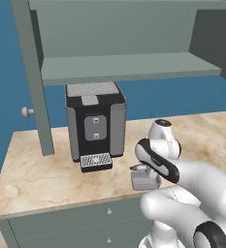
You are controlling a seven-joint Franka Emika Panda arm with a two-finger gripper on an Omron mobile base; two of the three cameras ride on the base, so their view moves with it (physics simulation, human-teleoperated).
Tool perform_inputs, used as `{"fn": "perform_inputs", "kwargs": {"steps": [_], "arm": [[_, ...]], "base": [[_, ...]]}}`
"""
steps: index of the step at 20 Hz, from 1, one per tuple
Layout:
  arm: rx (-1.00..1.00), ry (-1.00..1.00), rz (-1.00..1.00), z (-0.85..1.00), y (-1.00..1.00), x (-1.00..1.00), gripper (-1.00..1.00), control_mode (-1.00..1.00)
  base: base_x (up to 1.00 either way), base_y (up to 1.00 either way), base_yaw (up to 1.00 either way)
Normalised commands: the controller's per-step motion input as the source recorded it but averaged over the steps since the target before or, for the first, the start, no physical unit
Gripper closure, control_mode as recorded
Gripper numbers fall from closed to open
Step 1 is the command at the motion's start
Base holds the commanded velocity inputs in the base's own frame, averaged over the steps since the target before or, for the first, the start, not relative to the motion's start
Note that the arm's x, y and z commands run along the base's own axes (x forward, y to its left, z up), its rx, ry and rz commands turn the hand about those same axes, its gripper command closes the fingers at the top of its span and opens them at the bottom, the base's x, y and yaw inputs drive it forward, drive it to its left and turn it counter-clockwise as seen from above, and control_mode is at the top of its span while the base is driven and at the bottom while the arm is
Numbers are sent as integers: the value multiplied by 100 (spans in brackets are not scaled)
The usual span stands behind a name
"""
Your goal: Retrieve the tupperware from the cabinet, then place the raw meat into the tupperware to avoid contamination.
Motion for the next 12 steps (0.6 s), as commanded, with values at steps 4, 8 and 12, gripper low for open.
{"fn": "perform_inputs", "kwargs": {"steps": [4, 8, 12], "arm": [[0, -13, 0, 0, 1, -23, 100, -100], [0, -10, 0, 0, 1, -27, 100, -100], [0, -6, 0, -4, 6, -23, 100, -100]], "base": [[0, 0, 0], [0, 0, 0], [0, 0, 0]]}}
